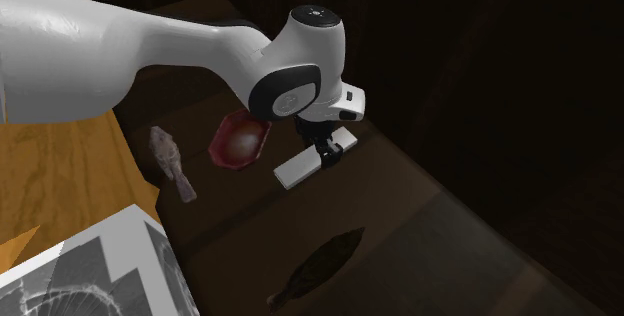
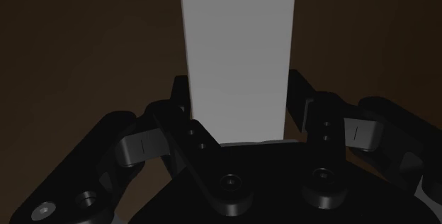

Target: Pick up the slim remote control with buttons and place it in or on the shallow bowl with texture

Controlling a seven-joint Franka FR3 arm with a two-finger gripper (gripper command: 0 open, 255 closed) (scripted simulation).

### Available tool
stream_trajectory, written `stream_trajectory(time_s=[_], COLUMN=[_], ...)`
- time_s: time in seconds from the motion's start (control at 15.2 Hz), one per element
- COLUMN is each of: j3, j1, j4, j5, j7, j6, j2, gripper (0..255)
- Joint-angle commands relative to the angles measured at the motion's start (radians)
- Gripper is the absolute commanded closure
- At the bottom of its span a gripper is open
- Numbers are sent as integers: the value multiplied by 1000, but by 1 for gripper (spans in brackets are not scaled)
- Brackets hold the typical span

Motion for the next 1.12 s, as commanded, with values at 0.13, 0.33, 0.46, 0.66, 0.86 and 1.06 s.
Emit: stream_trajectory(time_s=[0.13,0.33,0.46,0.66,0.86,1.06], j3=[0,0,0,0,0,1], j1=[0,0,0,0,0,0], j4=[0,0,0,9,26,44], j5=[0,0,0,0,1,1], j7=[0,0,0,0,-1,-1], j6=[0,0,0,-21,-54,-88], j2=[0,0,0,-12,-28,-43], gripper=[255,255,255,255,255,255])
